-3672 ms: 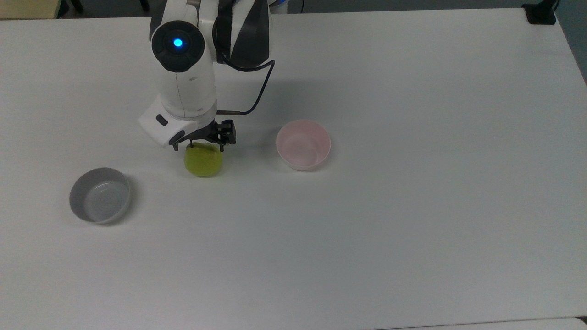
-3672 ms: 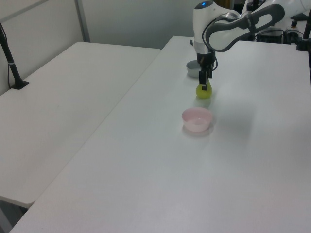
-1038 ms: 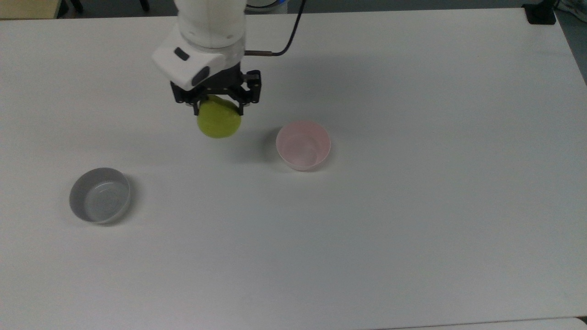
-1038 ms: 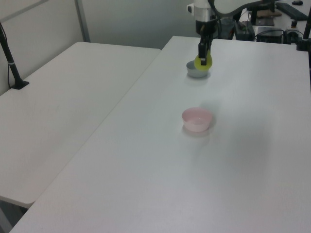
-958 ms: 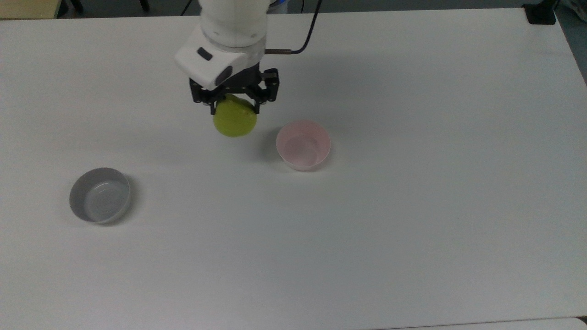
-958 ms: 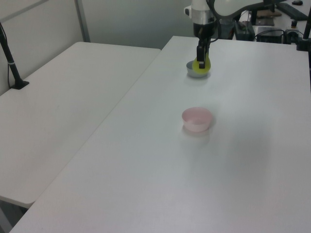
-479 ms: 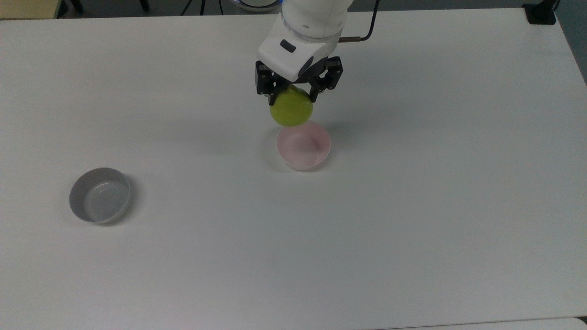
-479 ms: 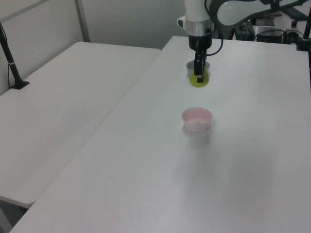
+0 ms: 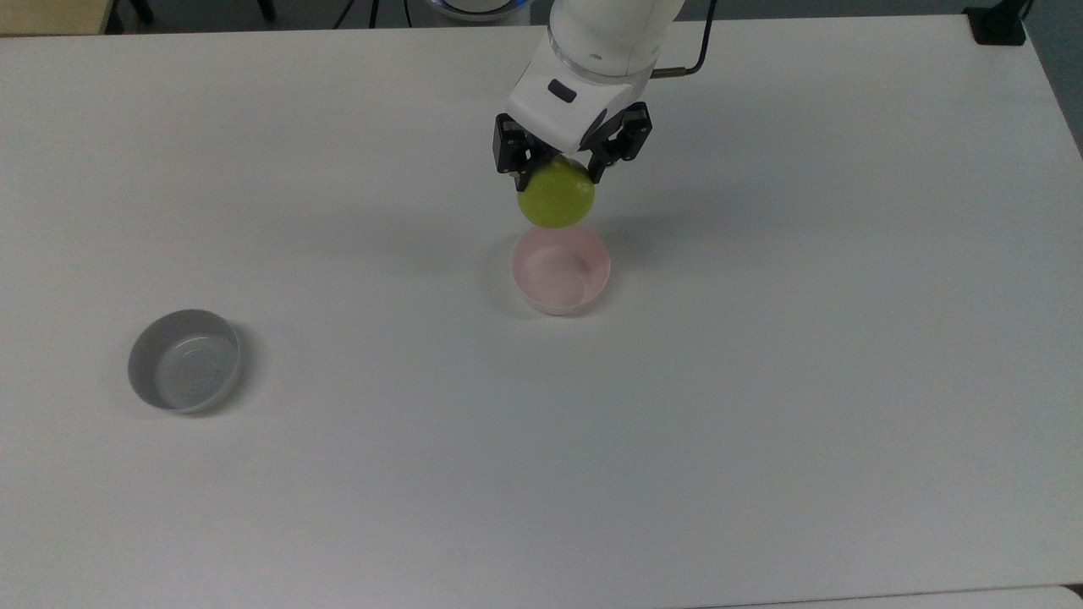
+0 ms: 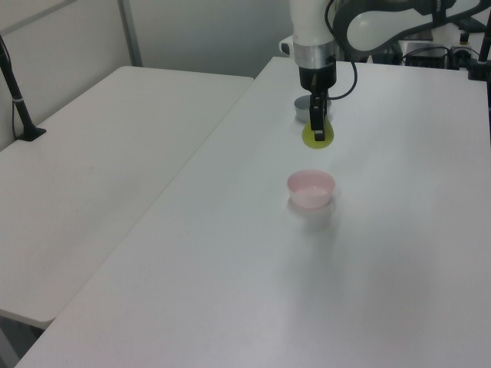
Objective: Place the pear in the bowl
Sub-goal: 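Lower the held pear into the pink bowl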
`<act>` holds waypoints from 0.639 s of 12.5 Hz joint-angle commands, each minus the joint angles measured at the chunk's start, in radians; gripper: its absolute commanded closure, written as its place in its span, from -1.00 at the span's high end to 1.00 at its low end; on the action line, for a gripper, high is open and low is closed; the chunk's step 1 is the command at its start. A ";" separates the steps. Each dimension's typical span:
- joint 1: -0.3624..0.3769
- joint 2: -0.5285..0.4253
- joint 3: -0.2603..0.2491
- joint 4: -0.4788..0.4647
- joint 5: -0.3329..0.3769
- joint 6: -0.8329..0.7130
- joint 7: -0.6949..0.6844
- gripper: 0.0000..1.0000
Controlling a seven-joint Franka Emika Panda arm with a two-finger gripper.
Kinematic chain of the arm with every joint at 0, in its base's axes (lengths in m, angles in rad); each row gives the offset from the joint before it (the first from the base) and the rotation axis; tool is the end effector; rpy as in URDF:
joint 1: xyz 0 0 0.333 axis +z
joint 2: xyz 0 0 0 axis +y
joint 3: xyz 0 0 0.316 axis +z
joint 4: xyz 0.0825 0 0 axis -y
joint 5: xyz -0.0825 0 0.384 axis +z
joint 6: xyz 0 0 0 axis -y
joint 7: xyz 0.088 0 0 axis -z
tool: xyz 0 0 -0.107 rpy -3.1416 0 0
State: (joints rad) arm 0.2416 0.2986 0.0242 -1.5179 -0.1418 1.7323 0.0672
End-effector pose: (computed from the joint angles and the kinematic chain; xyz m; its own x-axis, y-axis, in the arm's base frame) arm 0.6245 0.1548 0.4842 0.9727 0.2189 -0.0765 0.2276 -0.9643 0.1355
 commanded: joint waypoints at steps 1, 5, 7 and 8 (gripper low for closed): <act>0.018 -0.027 -0.012 -0.123 0.002 0.100 0.017 -0.18; 0.013 0.042 -0.012 -0.128 0.002 0.183 0.019 -0.18; 0.013 0.065 -0.012 -0.127 0.001 0.194 0.022 -0.18; 0.013 0.079 -0.012 -0.127 0.001 0.217 0.023 -0.17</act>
State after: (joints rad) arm 0.2419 0.3685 0.0239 -1.6306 -0.1418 1.9004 0.0675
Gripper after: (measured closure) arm 0.203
